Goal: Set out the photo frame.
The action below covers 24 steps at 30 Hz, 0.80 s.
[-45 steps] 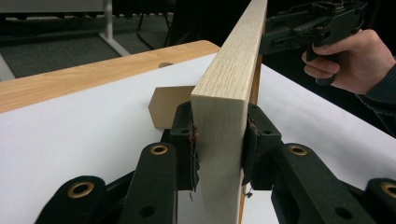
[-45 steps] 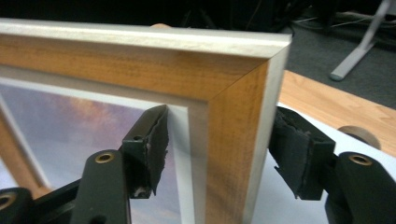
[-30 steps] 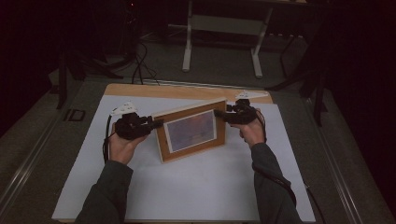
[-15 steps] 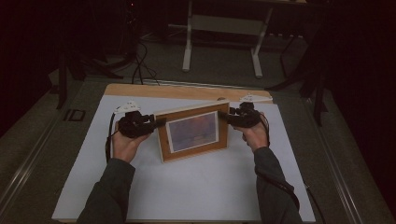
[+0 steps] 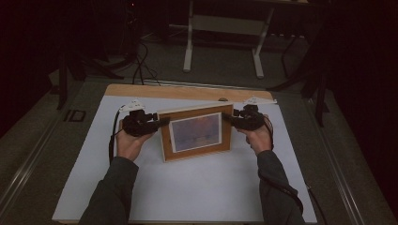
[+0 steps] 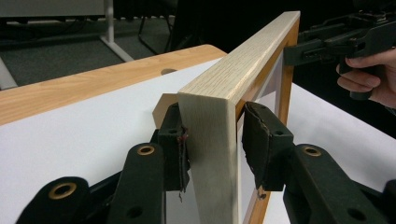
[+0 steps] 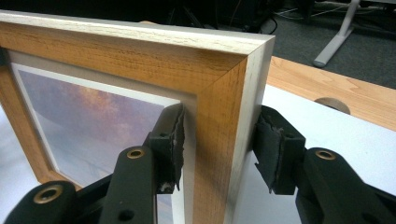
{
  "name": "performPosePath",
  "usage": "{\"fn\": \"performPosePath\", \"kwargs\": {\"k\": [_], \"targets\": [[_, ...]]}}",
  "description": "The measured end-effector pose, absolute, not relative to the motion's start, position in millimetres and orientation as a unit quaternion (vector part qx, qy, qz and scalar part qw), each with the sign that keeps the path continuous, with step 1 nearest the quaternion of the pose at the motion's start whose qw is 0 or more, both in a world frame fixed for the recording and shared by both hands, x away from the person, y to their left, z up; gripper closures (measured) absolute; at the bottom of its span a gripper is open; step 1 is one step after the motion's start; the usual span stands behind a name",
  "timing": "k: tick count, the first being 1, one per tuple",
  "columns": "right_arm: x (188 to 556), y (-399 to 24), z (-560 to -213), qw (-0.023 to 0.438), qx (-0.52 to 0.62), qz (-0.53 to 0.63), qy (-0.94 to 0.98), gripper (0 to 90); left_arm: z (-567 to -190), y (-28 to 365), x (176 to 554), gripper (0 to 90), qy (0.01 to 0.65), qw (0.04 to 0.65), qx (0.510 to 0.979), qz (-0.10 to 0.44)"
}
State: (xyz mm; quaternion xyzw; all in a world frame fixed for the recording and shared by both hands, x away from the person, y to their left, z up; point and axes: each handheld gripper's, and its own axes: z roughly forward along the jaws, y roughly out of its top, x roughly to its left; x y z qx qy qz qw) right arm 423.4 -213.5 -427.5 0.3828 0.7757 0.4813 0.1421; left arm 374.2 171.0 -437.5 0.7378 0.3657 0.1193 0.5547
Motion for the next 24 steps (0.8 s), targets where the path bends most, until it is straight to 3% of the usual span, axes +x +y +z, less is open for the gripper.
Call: {"fn": "performPosePath", "kwargs": {"k": [24], "targets": [[408.1,-224.8,-428.5,0.153,0.402,0.478,0.766,60.0,-437.2,163.3,390.0,58.8,0.369,0.556,0.738,0.100]]}}
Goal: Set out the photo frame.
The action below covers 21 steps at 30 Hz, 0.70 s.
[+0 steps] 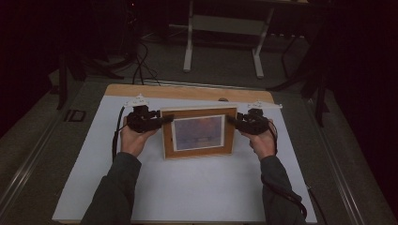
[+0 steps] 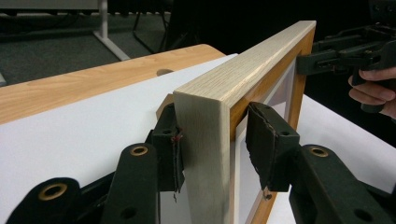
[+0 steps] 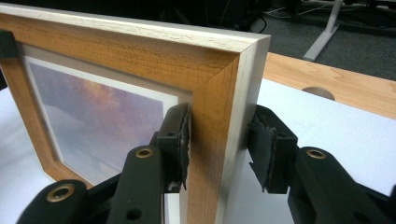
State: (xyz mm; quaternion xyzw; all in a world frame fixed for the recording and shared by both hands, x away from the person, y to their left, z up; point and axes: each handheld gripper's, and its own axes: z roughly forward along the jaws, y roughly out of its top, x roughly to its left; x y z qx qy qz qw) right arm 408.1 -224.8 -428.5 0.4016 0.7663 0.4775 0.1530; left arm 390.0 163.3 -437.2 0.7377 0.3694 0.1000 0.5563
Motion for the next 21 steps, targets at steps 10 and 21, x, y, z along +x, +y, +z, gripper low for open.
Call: {"fn": "performPosePath", "kwargs": {"k": [10,21], "targets": [[402.4,-227.4,-428.7,0.157,0.407,0.476,0.764,61.0,-436.9,160.9,394.8,57.0,0.373,0.557,0.736,0.094],[398.8,-227.3,-429.1,0.156,0.411,0.475,0.762,61.1,-437.5,161.5,398.2,56.0,0.373,0.559,0.736,0.088]]}}
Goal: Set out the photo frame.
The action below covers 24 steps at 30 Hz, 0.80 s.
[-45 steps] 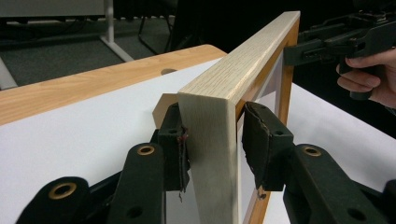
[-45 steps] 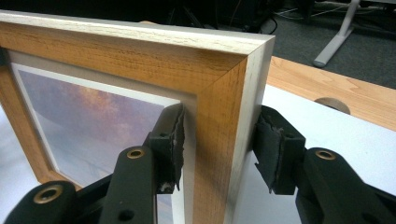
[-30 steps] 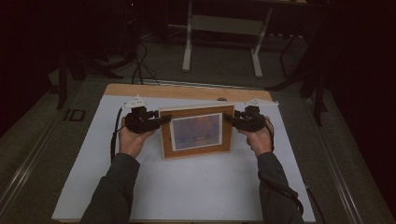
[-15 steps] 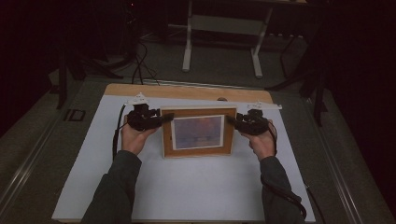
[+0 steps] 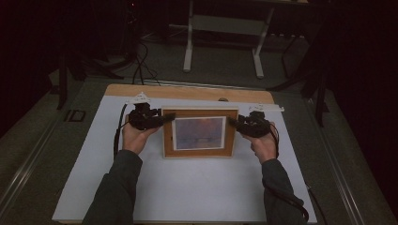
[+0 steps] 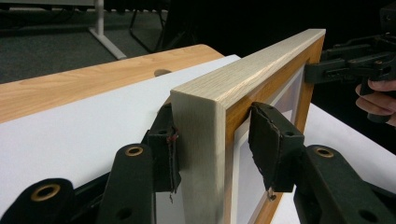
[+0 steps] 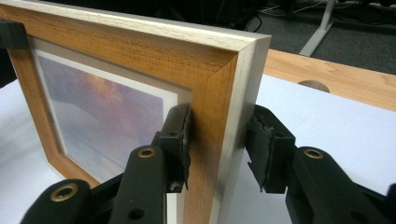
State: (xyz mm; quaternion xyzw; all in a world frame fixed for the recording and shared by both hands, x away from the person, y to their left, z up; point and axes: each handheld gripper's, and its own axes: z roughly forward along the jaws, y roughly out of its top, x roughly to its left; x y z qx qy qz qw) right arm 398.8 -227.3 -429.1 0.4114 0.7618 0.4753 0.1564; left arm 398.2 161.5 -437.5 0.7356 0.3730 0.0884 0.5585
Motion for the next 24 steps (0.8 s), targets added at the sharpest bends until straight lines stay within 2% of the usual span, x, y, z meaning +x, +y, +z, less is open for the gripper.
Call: {"fn": "performPosePath", "kwargs": {"k": [24], "targets": [[394.1,-227.6,-430.8,0.163,0.395,0.476,0.769,59.9,-438.0,162.5,400.8,53.9,0.384,0.562,0.729,0.077]]}}
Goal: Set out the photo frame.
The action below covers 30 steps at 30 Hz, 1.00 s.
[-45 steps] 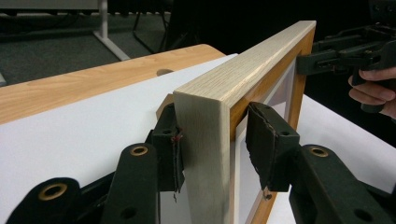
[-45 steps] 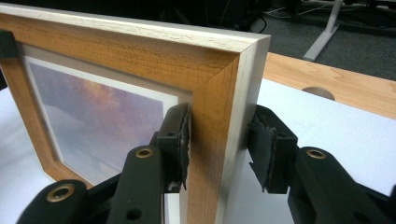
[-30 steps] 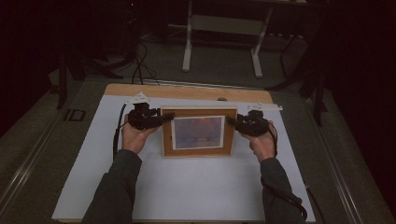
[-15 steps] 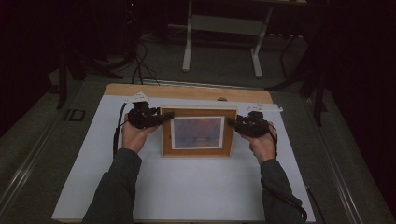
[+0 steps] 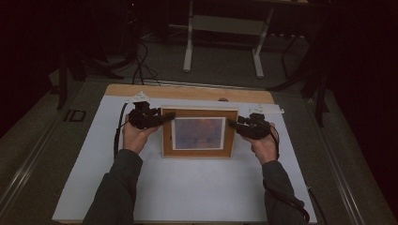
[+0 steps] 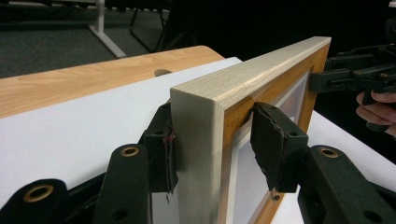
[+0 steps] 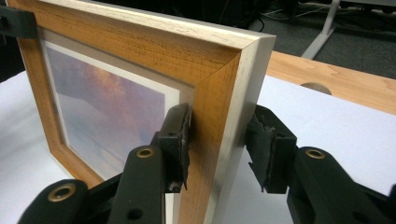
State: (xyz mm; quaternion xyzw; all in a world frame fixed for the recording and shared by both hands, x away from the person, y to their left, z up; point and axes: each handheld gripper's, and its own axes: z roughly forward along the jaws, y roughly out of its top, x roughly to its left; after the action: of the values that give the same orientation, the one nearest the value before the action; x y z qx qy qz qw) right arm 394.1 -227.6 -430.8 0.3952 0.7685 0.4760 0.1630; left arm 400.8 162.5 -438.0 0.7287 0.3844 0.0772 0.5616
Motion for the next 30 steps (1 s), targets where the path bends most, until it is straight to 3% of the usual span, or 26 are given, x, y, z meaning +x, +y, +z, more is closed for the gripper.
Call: {"fn": "performPosePath", "kwargs": {"k": [30], "targets": [[386.9,-241.2,-424.0,0.170,0.392,0.475,0.769,55.6,-426.3,178.1,385.5,50.9,0.392,0.540,0.739,0.093]]}}
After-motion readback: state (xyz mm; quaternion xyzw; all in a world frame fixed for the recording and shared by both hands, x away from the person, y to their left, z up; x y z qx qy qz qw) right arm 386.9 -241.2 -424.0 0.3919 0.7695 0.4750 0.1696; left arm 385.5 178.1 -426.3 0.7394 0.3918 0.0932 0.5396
